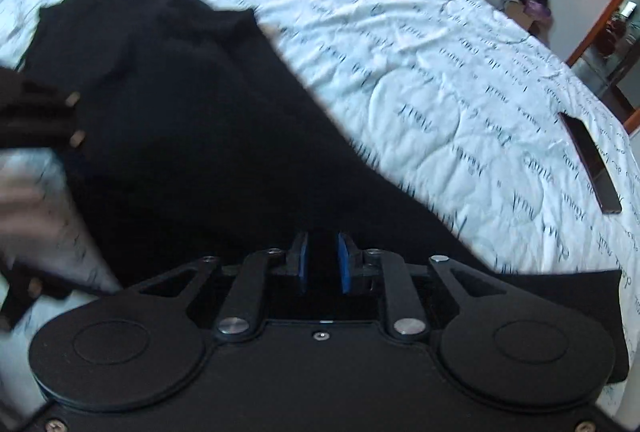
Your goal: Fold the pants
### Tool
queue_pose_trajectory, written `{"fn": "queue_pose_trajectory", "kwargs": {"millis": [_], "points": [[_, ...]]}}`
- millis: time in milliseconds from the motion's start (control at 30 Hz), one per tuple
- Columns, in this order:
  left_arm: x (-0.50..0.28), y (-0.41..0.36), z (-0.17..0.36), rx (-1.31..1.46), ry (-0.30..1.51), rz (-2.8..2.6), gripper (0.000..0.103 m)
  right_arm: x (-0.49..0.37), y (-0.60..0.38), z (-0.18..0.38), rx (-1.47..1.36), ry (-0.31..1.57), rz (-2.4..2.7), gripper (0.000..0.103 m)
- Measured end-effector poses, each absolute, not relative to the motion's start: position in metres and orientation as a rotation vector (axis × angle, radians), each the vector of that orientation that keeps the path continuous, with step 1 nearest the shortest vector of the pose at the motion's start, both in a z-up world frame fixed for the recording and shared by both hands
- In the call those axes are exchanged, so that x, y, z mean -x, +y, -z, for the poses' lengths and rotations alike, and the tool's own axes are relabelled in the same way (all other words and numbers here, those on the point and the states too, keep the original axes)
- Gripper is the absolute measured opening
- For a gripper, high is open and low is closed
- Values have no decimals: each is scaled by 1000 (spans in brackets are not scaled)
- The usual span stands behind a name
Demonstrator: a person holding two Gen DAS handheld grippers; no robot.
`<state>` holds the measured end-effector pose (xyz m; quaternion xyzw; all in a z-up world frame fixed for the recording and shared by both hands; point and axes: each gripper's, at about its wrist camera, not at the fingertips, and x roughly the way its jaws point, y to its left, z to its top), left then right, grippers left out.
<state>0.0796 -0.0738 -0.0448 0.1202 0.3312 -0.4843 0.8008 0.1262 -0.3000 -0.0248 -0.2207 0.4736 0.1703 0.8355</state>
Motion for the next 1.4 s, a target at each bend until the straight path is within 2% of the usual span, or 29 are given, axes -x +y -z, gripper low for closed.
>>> {"fn": "queue_pose_trajectory", "kwargs": {"millis": [67, 133, 200, 333, 400, 533, 633, 733, 833, 867, 900, 933, 967, 1000, 1033, 1200, 1400], "points": [[-78, -74, 47, -249, 721, 1068, 67, -95, -307, 22, 487, 1031, -368, 17], [-75, -76, 48, -245, 720, 1095, 68, -65, -311, 23, 540, 1064, -364, 23], [-73, -77, 48, -243, 716, 1111, 70, -46, -318, 18, 532, 1041, -314, 24], [-76, -76, 45, -186, 734, 1126, 70, -37, -326, -8, 413, 855, -241, 29], [-78, -80, 45, -187, 747, 1101, 70, -44, -315, -10, 498, 784, -246, 33], [-78, -89, 39, -216, 726, 1050, 70, -65, -295, 5, 809, 799, -437, 37], [-81, -97, 35, -210, 722, 1073, 68, -81, -298, 4, 936, 812, -662, 38], [-84, -109, 36, -214, 730, 1106, 59, -108, -303, 4, 946, 959, -805, 43], [-85, -120, 39, -229, 737, 1108, 42, -129, -303, 7, 947, 1053, -880, 43], [-84, -122, 40, -237, 730, 1095, 35, -133, -303, 8, 950, 1068, -890, 43], [-83, -125, 41, -247, 718, 1081, 27, -134, -303, 8, 948, 1091, -897, 38], [-82, -127, 41, -256, 704, 1063, 20, -132, -301, 8, 959, 1106, -902, 22], [-81, -128, 41, -263, 695, 1052, 11, -126, -299, 8, 986, 1090, -888, 19], [-79, -128, 41, -267, 685, 1045, 5, -117, -301, 7, 995, 1075, -868, 11], [-77, -127, 40, -269, 670, 1041, 5, -108, -304, 6, 989, 1061, -846, 7], [-65, -128, 42, -316, 629, 1050, 4, -45, -321, 3, 937, 965, -715, 5], [-53, -128, 43, -368, 615, 1062, 3, 18, -322, 25, 909, 919, -539, 1]]}}
